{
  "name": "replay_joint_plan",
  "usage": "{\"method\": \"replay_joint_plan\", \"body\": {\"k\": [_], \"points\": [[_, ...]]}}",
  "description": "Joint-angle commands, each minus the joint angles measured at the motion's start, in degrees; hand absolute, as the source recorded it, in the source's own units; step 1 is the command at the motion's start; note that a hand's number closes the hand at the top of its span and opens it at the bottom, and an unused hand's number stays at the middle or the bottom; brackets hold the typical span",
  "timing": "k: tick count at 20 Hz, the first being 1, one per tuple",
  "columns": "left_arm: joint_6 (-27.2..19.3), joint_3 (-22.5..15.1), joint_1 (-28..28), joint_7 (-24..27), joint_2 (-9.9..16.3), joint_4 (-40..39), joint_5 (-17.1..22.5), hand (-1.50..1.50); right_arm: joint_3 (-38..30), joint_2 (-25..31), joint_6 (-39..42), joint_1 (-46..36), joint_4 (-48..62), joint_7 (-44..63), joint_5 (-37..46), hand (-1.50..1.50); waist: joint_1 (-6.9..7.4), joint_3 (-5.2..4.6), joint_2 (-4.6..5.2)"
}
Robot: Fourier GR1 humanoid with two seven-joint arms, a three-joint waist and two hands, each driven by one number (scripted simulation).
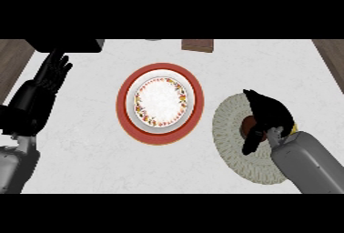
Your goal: Pick the cupcake from the placemat and place it in the plate
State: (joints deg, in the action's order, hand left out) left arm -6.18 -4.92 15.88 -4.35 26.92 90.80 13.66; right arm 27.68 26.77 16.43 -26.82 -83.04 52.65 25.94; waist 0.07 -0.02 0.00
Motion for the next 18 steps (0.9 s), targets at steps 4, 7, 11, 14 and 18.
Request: {"method": "replay_joint_plan", "body": {"k": [4,7,11,14,18], "points": [[2.6,2.3,-1.9,-0.8,-0.9,1.0,-1.7,0.0,-3.6,-2.1,2.6,1.2,6.7,-1.6,4.2,-1.5,0.23,0.02,0.01],[3.2,3.7,2.2,-4.1,-1.5,0.8,-2.4,0.0,-5.4,-2.8,2.0,1.6,9.8,-6.4,6.6,-1.5,0.09,0.03,0.02],[5.8,5.1,-3.1,-0.1,-2.7,2.2,-3.4,0.0,-6.7,-5.1,2.7,2.9,12.4,-9.0,8.9,-1.5,0.24,0.03,0.0],[4.6,5.3,2.2,-1.8,-4.9,-1.0,-5.2,0.0,-6.6,-7.1,3.7,5.0,11.8,-9.3,10.0,-1.5,-0.04,0.03,0.02],[6.6,6.4,-3.1,-1.5,-5.2,3.1,-4.9,0.0,-8.1,-8.9,2.9,3.7,17.9,-10.0,13.6,-1.5,0.25,0.02,0.0]]}}
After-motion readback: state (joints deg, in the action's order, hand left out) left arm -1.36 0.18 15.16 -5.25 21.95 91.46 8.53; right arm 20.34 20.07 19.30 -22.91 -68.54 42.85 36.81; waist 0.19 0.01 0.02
